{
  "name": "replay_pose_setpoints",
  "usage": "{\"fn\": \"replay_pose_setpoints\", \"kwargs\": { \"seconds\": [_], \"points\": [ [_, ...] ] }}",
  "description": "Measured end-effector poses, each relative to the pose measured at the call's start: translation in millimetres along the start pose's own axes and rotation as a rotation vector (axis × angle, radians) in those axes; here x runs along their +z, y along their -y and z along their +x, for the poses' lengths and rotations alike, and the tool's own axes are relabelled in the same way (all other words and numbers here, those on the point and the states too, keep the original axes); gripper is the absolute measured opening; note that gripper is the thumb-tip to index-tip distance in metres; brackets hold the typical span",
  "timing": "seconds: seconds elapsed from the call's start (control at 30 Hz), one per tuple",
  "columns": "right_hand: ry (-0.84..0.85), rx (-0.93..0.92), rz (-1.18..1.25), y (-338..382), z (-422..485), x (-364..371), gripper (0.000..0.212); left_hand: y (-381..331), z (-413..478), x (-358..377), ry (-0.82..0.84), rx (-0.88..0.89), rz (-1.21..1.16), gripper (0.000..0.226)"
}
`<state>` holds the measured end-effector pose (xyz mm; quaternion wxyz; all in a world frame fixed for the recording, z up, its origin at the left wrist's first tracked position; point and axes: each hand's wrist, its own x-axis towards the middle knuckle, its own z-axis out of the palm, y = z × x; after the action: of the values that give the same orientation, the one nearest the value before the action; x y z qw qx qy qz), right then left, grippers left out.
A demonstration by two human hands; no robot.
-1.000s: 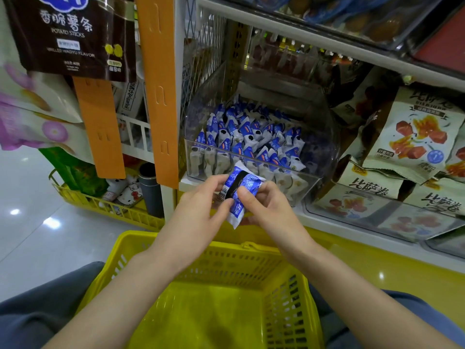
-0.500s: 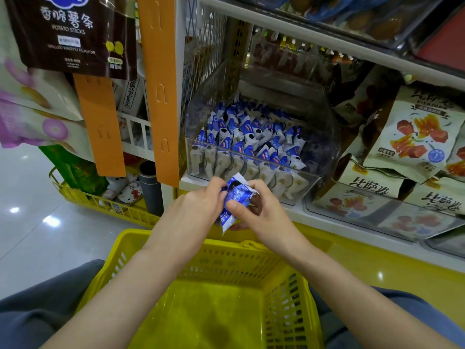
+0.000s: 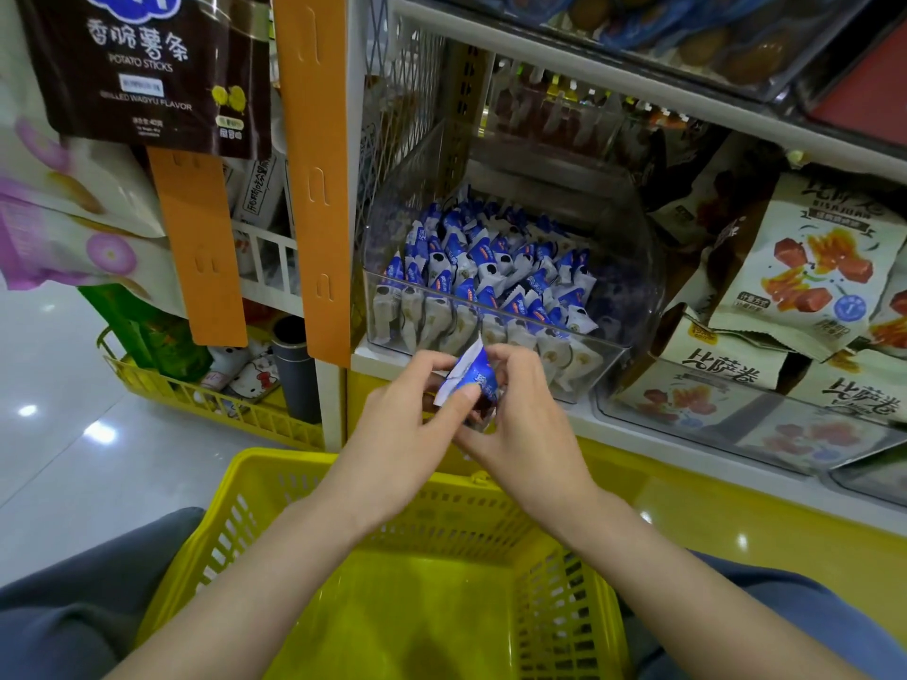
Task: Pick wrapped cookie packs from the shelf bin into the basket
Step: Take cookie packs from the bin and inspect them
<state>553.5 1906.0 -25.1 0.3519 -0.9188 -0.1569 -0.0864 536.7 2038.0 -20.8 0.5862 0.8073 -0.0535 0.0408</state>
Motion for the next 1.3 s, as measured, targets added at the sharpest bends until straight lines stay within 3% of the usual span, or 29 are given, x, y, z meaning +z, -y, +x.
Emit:
{"fn": "replay_pose_setpoints", "kwargs": {
  "seconds": [0.1, 0.2, 0.33, 0.5, 0.6, 0.73, 0.87, 1.0, 1.13, 1.3],
  "points": [
    [0.074, 0.005, 0.070, 2, 3, -5, 0.058, 1, 4, -6, -0.092, 0.018, 0.070, 0.015],
    [0.108, 0.058, 0.212, 3, 10, -12, 0.025, 2, 6, -9, -0.037, 0.022, 0.112, 0.019],
    [0.107, 0.098, 0.399, 2, 13, -15, 0.015, 2, 6, -6, 0.027, -0.061, -0.072, 0.024],
    [-0.034, -0.115, 0.171, 2, 11, -14, 0.009, -1, 11, -7, -0.007, -0.318, -0.327, 0.029],
    [-0.098, -0.205, 0.094, 4, 9, -17, 0.008, -3, 9, -8, 0.035, -0.355, -0.433, 0.023],
    [-0.144, -0.020, 0.330, 9, 12, -25, 0.010, -8, 6, -12, 0.164, -0.267, -0.330, 0.020],
    [-0.045, 0.149, 0.566, 10, 17, -31, 0.017, -11, 6, -11, 0.155, -0.243, -0.242, 0.027],
    [0.007, 0.043, 0.433, 9, 26, -36, 0.020, -10, 7, -15, 0.076, -0.235, -0.251, 0.030],
    [-0.123, 0.037, 0.333, 3, 67, -48, 0.017, -12, 12, -22, -0.016, -0.247, -0.320, 0.027],
    [-0.077, 0.176, -0.226, -20, 131, -61, 0.017, -14, 18, -27, -0.069, -0.262, -0.408, 0.017]
  ]
}}
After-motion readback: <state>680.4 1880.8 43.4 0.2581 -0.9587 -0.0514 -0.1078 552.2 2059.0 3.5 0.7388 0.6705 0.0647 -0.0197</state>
